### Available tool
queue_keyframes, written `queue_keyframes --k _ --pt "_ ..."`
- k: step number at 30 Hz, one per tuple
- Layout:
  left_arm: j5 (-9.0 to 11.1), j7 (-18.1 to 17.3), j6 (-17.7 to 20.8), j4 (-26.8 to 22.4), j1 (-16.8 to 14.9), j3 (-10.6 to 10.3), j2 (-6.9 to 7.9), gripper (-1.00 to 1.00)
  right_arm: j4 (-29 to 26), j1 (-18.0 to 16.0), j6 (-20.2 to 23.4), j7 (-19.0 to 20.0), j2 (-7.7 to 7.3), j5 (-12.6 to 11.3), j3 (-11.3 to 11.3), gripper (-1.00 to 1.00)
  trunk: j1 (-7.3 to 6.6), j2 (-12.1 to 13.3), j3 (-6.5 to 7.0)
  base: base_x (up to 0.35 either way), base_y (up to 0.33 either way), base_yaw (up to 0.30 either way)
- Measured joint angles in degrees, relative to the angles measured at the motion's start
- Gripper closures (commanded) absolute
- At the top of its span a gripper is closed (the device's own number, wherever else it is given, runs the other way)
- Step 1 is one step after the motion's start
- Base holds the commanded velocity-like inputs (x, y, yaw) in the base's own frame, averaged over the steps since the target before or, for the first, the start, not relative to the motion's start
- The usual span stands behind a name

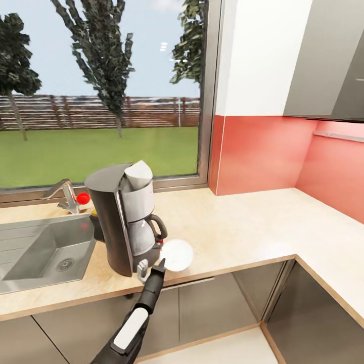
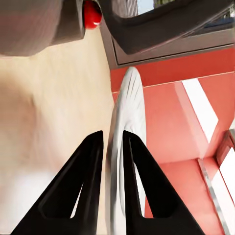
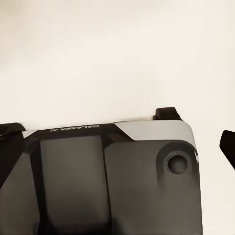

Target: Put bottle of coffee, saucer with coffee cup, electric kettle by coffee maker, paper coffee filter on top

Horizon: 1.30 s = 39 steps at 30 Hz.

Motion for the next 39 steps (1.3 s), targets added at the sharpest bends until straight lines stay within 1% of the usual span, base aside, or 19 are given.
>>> queue_keyframes --k 2,4,5,9,14,15,16,21,24,26,28,29,30,32,33,34,35,37,39 --pt "0.3 0.1 -0.5 0.0 0.1 -1.5 0.00 1.00 0.0 0.0 0.0 0.0 0.00 0.0 0.0 -1.00 0.00 0.0 0.00 0.000 0.000 0.002" --pt "0.6 0.1 -0.6 0.0 0.2 -2.0 0.00 1.00 0.0 0.0 0.0 0.0 0.00 0.0 0.0 -1.00 0.00 0.0 0.00 0.000 0.000 0.058" --pt "1.1 0.1 -0.7 0.0 0.2 -2.1 0.00 1.00 0.0 0.0 0.0 0.0 0.00 0.0 0.0 -1.00 0.00 0.0 0.00 0.000 0.000 0.120" --pt "2.3 0.3 -0.8 0.0 0.2 -2.4 0.00 1.00 0.0 0.0 0.0 0.0 0.00 0.0 0.0 -1.00 0.00 0.0 0.00 0.000 -0.020 0.162" --pt "2.6 0.4 -0.8 0.1 0.2 -2.5 0.00 1.00 0.0 0.0 0.0 0.0 0.00 -0.1 0.0 -1.00 0.00 0.0 0.00 0.000 -0.220 0.091" --pt "2.6 0.4 -0.8 0.3 0.2 -2.5 0.00 1.00 0.0 0.0 0.0 0.0 0.00 -0.1 0.0 -1.00 0.00 0.0 0.00 0.000 -0.269 0.004" --pt "2.6 0.4 -0.8 2.0 0.2 -2.5 0.00 1.00 0.0 0.0 0.0 0.0 0.00 -0.1 0.0 -1.00 0.00 0.0 0.00 0.000 -0.270 0.002" --pt "2.7 0.4 -0.9 2.7 0.2 -2.6 0.00 1.00 0.0 0.0 0.0 0.0 0.00 0.0 0.0 -1.00 0.00 0.0 0.00 0.000 -0.271 0.000" --pt "3.2 0.4 -0.8 2.7 0.2 -2.6 0.00 1.00 0.0 0.0 0.0 0.0 0.00 0.0 0.0 -1.00 0.00 0.0 0.00 0.020 -0.271 0.000" --pt "4.0 0.4 -0.9 2.7 0.2 -2.6 0.00 1.00 0.0 0.0 0.0 0.0 0.00 0.0 0.0 -1.00 -0.01 0.0 0.00 0.107 -0.254 0.019" --pt "5.3 0.4 -0.9 2.3 0.2 -2.4 0.00 1.00 0.0 0.0 0.0 -0.1 0.00 0.0 0.0 -1.00 -0.01 0.0 0.00 0.052 -0.110 0.155" --pt "7.5 0.4 -0.9 1.8 0.1 -2.2 0.00 1.00 0.0 0.0 0.0 -0.1 0.02 0.0 0.0 -1.00 0.00 0.0 0.00 0.012 -0.024 0.148" --pt "8.3 0.4 -1.2 1.9 0.1 -2.1 0.00 1.00 0.0 0.0 0.0 -0.1 0.01 0.0 0.1 -1.00 0.00 0.0 0.00 0.006 -0.013 0.076" --pt "10.4 0.5 -2.8 2.2 0.1 -2.1 0.00 1.00 0.0 0.0 0.0 0.0 0.00 0.0 0.0 -1.00 0.00 0.0 0.00 0.003 -0.006 0.037" --pt "12.5 0.7 -4.0 2.3 0.1 -2.2 0.00 1.00 0.0 0.0 0.0 0.0 -0.02 0.0 0.0 -1.00 0.00 0.0 0.00 0.001 -0.003 0.016" --pt "14.1 1.2 -4.7 2.4 0.1 -2.3 0.00 1.00 0.0 0.0 0.0 0.0 -0.04 0.1 0.0 -1.00 0.00 0.0 0.00 0.001 -0.001 0.008" --pt "16.0 2.3 -5.3 2.4 0.1 -2.4 0.00 1.00 0.0 0.0 0.0 0.0 -0.06 0.1 0.0 -1.00 0.00 0.0 0.00 0.000 -0.001 0.005" --pt "17.8 3.9 -5.8 2.5 0.0 -2.4 0.00 1.00 0.0 0.0 0.0 0.0 -0.08 0.1 0.0 -1.00 0.00 0.0 0.00 0.000 0.000 0.001" --pt "17.8 4.3 -6.3 1.8 0.6 -3.0 0.00 1.00 -0.4 0.4 -0.6 0.2 0.50 -0.2 -0.3 -1.00 0.00 0.0 0.00 0.000 0.000 0.000"
